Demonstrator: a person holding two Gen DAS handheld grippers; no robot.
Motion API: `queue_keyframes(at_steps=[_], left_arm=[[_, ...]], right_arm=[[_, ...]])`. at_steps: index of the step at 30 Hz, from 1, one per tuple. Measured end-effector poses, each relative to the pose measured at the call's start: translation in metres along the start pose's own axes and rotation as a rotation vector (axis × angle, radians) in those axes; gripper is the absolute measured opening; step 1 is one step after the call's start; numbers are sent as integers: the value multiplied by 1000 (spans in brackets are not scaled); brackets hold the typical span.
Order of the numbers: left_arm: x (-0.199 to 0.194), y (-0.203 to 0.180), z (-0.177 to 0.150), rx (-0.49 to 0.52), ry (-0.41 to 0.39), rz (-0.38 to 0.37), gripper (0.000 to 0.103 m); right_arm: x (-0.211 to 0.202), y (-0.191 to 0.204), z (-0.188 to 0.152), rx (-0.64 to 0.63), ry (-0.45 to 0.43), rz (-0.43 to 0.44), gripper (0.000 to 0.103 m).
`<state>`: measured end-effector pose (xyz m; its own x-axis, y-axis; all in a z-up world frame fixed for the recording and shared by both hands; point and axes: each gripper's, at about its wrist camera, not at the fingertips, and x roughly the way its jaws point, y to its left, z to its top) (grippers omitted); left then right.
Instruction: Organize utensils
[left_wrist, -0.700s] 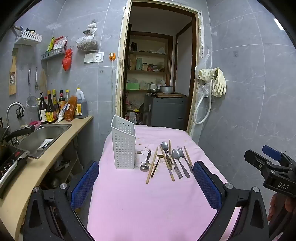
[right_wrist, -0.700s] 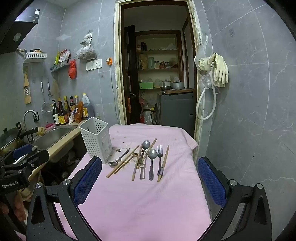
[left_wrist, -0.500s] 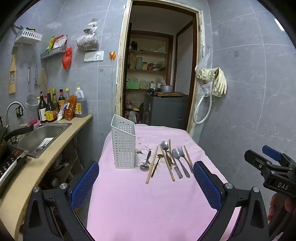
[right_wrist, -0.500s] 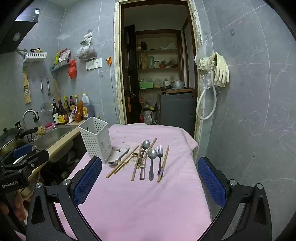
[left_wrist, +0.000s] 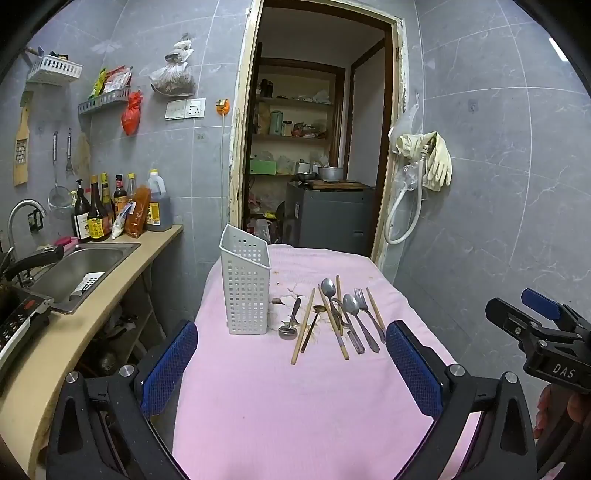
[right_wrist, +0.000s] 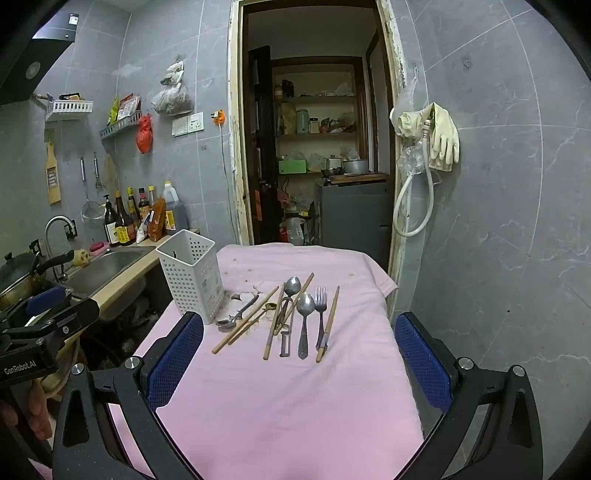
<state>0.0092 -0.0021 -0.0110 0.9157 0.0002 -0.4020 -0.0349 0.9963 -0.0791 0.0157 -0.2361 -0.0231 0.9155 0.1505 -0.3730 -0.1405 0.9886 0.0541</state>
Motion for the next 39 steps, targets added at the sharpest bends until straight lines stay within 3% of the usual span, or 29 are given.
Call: queue_keyframes(at_steps=[39], left_arm=[[9,-3,-3,-1,8,-4,103]], right_arm=[[13,4,-7,-3,8,-5,102]])
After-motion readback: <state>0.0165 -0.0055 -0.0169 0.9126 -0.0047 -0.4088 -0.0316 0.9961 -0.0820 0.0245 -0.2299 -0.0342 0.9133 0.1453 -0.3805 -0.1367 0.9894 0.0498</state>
